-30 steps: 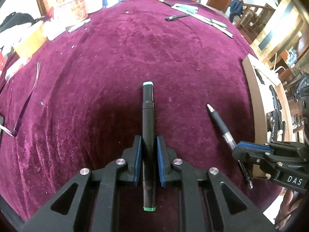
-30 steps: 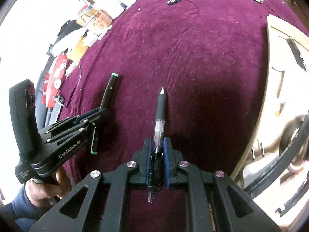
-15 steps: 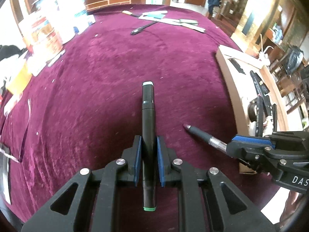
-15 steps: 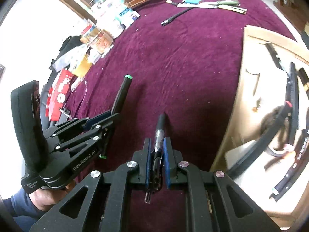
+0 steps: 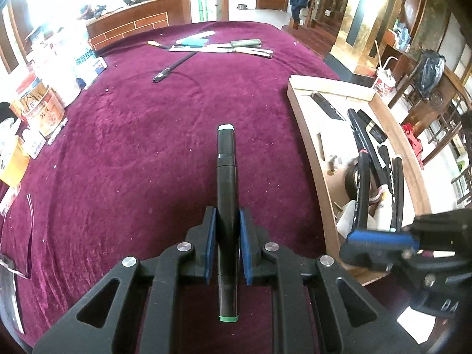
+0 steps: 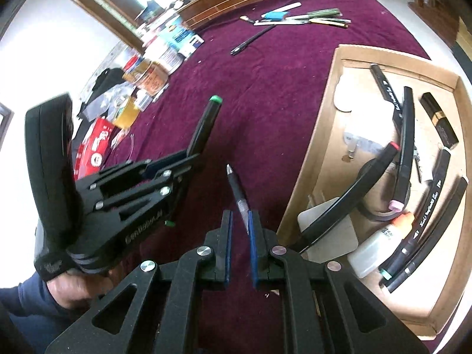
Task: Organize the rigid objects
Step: 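Lift the green-capped marker and clear pen off the table with both grippers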
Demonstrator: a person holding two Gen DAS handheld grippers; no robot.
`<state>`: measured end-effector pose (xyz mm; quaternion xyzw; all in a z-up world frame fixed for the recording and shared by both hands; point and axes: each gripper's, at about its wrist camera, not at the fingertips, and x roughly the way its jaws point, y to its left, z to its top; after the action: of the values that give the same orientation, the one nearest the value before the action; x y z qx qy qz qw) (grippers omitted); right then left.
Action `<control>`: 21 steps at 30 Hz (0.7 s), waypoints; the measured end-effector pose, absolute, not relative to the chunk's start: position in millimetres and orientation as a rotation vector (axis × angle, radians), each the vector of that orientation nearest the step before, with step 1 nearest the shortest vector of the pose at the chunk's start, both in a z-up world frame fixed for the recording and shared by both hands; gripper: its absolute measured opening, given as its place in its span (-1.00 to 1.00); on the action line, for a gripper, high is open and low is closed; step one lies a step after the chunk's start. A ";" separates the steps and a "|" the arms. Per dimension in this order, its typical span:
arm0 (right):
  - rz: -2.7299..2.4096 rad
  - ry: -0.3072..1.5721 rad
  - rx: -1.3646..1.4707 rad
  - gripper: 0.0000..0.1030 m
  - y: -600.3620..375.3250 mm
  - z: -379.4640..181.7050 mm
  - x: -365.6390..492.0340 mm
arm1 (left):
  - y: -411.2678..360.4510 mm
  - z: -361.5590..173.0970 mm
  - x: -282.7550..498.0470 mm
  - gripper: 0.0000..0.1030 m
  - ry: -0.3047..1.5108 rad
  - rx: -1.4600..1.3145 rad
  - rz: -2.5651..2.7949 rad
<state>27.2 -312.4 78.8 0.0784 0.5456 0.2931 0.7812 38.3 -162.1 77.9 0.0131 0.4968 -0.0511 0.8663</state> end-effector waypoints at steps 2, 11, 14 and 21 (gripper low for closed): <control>0.652 1.191 0.143 -0.82 -303.1 75.2 25.5 | -153.8 78.9 38.4 -0.75 1.041 0.013 -0.085; 0.615 1.255 -0.036 -0.77 -258.2 48.1 33.8 | -116.0 77.4 21.5 -0.75 1.046 -0.028 -0.002; 0.600 1.278 -0.092 -0.71 -248.3 36.5 37.2 | -102.6 78.3 15.9 -0.75 1.042 -0.041 0.023; 0.554 1.276 -0.201 -0.79 -236.1 28.1 39.1 | -81.9 78.2 7.6 -0.75 1.033 -0.070 0.064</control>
<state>39.1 -236.1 28.1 -0.0925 0.5869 0.2548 0.7630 7.6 -81.9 78.2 -0.0336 0.4936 0.0306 0.8685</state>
